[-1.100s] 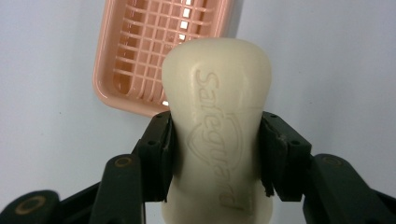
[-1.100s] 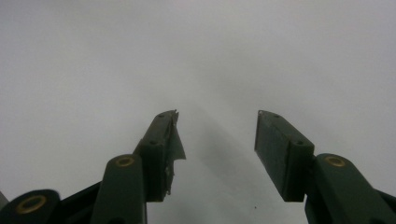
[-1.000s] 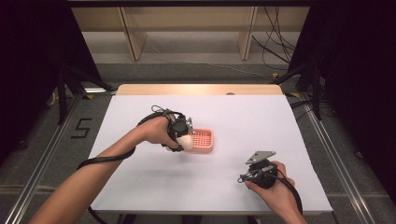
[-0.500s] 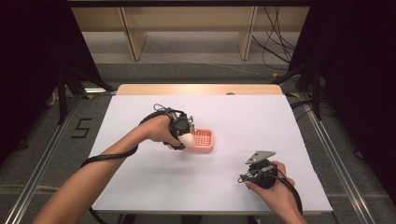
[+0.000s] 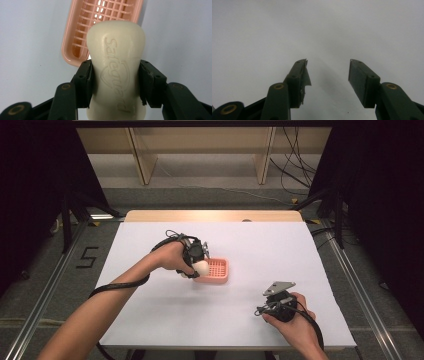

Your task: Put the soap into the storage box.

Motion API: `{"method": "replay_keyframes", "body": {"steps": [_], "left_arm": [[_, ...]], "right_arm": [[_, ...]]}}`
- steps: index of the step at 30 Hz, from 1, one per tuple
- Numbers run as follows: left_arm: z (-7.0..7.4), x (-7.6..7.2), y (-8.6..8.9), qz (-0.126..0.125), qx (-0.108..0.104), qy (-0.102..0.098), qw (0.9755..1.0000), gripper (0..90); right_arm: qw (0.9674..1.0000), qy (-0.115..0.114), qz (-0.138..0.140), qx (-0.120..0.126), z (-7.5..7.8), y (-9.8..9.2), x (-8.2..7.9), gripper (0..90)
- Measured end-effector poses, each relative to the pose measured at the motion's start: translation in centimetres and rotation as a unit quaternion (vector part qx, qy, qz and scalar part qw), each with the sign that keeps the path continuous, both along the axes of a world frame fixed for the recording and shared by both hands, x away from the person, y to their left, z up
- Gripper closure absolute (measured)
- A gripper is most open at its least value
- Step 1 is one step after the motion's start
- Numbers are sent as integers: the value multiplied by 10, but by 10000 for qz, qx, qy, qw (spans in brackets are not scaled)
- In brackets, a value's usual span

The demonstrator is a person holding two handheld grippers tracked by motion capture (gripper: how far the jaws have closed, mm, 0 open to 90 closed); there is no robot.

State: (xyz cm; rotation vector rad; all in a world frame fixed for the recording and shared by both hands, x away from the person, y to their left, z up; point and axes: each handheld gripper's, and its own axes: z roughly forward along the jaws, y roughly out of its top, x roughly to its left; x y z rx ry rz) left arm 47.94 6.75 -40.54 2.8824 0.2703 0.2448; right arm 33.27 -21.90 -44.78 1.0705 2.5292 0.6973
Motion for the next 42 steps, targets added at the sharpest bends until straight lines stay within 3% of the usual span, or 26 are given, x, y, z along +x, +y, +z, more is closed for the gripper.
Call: {"method": "replay_keyframes", "body": {"steps": [1, 11, 15, 23, 24, 42], "left_arm": [[0, 1, 0, 2, 3, -4, 10000, 492], [-1, 6, -2, 35, -28, -56, 10000, 492], [-2, 7, -3, 39, -6, -37, 10000, 491], [-5, 10, -5, 48, -12, -14, 10000, 492], [-5, 10, -6, 24, 8, -35, 10000, 492], [-7, 17, -13, -34, 3, -81, 10000, 492]], "right_arm": [[9999, 56, -110, -18, 1, 1, -2, 495], [9999, 80, -132, 19, 2, 1, -2, 494], [10000, -58, -78, -21, 1, 0, -1, 494], [9999, -12, -102, 13, 1, 0, -1, 493], [9997, 115, -210, 72, 1, 2, -3, 493], [9998, 107, -163, 72, 1, 1, -2, 493]]}}
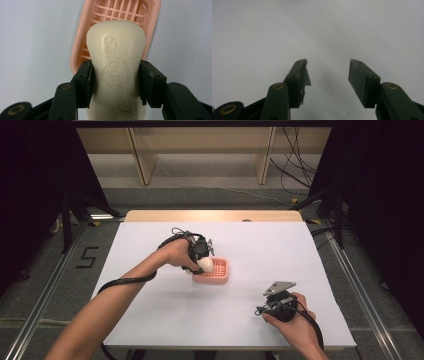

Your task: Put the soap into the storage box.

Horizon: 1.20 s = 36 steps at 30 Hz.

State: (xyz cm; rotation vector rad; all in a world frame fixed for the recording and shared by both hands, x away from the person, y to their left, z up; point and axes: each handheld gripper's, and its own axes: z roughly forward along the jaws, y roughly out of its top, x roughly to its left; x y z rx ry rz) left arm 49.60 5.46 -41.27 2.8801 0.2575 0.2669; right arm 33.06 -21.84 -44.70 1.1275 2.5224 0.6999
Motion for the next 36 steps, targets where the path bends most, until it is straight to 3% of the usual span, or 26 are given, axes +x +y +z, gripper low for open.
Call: {"method": "replay_keyframes", "body": {"steps": [8, 13, 18, 36], "left_arm": [[0, 1, -2, 12, -26, -8, 10000, 492], [2, 1, -5, -34, -35, -32, 10000, 492], [1, 1, -9, -59, -77, -77, 9999, 492], [-2, 3, -16, -125, -56, -115, 9998, 492]], "right_arm": [[10000, 51, -54, 66, -1, 1, -1, 493], [9999, -106, 118, 22, -2, 0, 3, 492], [10000, 49, -41, 60, -1, 1, -1, 492], [10000, 3, -32, 32, 0, 1, 0, 491]]}}
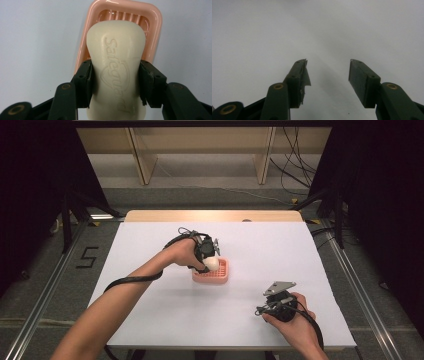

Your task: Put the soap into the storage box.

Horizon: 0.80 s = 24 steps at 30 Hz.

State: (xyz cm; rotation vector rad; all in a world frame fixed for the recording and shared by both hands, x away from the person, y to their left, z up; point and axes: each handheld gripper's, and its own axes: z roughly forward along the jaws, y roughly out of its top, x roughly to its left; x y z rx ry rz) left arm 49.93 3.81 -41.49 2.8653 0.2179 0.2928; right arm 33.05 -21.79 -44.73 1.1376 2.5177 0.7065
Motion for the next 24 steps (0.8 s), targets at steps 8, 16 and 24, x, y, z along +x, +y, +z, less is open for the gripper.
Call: {"method": "replay_keyframes", "body": {"steps": [8, 16, 24], "left_arm": [[-4, 0, -3, -7, -46, -12, 10000, 492], [-8, 3, -5, -18, -21, -7, 10000, 491], [-11, 5, -6, 0, -41, 28, 10000, 491]], "right_arm": [[10000, -6, 63, -29, 0, -1, 0, 491], [10000, -25, 30, 8, 0, 0, 0, 490], [10000, -39, 60, -23, 0, 0, 1, 490]]}}
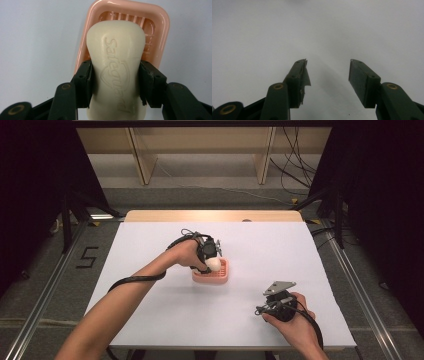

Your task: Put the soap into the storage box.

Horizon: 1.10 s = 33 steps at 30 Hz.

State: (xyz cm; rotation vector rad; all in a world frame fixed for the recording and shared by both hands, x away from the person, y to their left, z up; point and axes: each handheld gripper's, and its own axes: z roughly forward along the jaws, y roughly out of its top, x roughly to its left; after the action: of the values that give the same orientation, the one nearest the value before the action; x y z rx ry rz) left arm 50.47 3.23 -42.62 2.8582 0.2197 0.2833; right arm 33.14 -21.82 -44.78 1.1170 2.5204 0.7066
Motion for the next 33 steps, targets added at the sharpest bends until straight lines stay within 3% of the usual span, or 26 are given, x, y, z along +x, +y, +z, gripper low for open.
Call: {"method": "replay_keyframes", "body": {"steps": [33], "left_arm": [[-11, 6, -3, -20, 36, 80, 10000, 490]], "right_arm": [[10000, 58, 16, 15, 0, 1, 0, 489]]}}
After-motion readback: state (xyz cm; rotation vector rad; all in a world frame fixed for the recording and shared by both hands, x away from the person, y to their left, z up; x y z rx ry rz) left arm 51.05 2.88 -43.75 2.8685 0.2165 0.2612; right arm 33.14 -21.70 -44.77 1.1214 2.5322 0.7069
